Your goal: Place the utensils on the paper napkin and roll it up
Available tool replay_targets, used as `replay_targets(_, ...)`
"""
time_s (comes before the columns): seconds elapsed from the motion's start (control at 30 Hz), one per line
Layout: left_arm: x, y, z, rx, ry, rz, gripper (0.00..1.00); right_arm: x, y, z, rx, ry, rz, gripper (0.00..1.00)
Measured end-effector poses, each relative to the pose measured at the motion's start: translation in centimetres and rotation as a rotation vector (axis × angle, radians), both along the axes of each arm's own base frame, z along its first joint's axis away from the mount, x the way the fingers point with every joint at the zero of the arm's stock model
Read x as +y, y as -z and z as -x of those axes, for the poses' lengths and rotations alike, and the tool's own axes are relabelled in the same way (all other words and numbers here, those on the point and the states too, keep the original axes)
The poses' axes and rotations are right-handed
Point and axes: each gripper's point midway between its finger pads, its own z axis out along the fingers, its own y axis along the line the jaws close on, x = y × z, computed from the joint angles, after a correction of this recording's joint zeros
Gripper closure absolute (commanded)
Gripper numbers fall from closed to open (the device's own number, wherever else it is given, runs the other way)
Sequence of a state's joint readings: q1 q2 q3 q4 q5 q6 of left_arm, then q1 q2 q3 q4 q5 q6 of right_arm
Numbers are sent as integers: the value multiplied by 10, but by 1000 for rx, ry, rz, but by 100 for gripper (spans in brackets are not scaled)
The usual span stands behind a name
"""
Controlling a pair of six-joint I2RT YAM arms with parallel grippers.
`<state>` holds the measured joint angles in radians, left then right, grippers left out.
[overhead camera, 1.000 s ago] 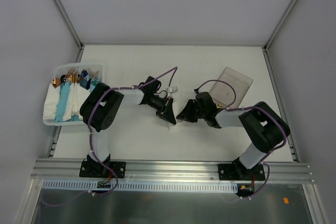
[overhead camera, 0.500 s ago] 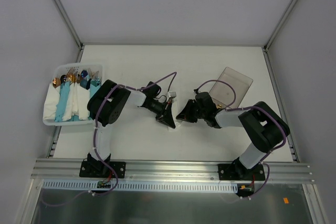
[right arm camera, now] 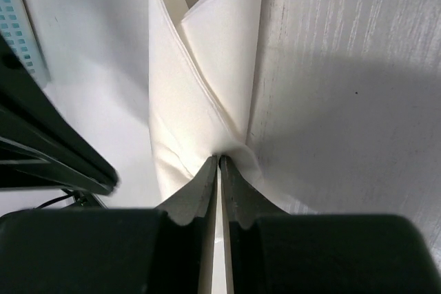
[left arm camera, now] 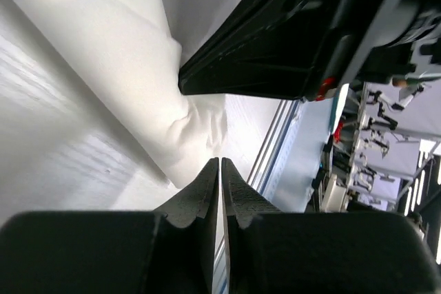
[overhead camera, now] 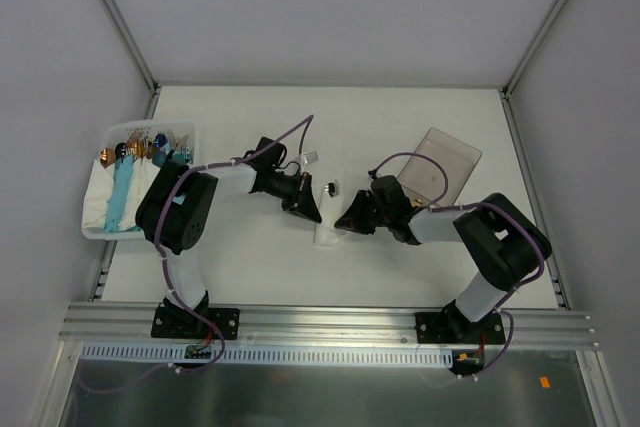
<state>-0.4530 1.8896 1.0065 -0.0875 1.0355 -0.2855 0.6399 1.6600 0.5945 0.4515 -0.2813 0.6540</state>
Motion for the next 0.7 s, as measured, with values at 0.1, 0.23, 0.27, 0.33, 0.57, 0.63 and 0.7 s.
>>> replay_targets(0.1,5,-14,-20,-41,-43,23,94,0,0,0,0,0,0,91)
replay_targets(0.23,3,-19,-32,-58,-62,36,94,0,0,0,0,0,0,92)
replay_targets(0.27,2,-19,-34,-56,-65,37,94,0,0,0,0,0,0,92)
replay_targets(0.33,-2,-15,-41,-47,-75,39,94,0,0,0,0,0,1,92)
replay_targets(0.57,-9,15,-66,-19,-119,-5,92,0,0,0,0,0,1,92)
replay_targets(0.63,-9,27,-69,3,-130,-26,89,0,0,0,0,0,1,92)
replay_targets(0.7,-9,34,-68,29,-135,-34,83,0,0,0,0,0,1,93)
